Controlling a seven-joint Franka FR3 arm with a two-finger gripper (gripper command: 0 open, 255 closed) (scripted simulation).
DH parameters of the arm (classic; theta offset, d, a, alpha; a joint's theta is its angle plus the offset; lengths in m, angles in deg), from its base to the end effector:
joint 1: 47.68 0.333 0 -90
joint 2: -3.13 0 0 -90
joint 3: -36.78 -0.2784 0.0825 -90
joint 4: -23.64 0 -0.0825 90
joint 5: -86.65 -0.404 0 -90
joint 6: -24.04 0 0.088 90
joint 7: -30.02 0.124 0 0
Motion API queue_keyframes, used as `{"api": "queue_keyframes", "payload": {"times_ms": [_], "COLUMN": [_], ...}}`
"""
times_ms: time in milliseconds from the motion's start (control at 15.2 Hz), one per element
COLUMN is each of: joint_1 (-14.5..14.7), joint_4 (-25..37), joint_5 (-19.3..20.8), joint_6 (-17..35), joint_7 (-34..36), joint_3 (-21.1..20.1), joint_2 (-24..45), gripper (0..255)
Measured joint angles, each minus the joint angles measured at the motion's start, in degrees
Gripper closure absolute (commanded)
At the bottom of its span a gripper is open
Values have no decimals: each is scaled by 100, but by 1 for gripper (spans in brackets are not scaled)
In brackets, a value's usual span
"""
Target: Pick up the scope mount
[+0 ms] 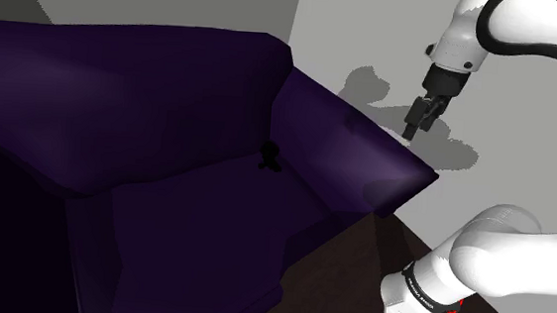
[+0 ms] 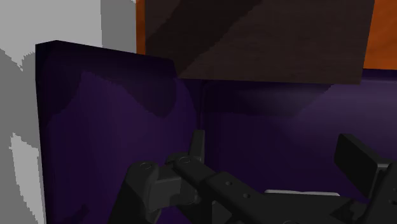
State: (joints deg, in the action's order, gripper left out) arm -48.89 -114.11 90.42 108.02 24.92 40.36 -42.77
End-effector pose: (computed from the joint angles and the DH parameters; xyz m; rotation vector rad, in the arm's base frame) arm 0.3325 -0.0387 0.5199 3.1234 0.0392 -0.2182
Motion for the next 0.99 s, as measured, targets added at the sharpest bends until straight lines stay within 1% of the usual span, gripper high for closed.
{"api": "queue_keyframes", "payload": {"times_ms": [66,198,462,594,792,990], "joint_1": [0,2,36,79,91,122], "joint_4": [0,-125,-362,-556,-713,-705], "joint_5": [0,7,-16,-66,-69,-105], "joint_6": [0,245,1068,1526,2221,2827], "joint_7": [0,-9,5,70,33,14], "joint_3": [0,26,66,36,96,129], "joint_2": [0,99,595,817,1279,1816], "gripper": [0,0,0,0,0,0]}}
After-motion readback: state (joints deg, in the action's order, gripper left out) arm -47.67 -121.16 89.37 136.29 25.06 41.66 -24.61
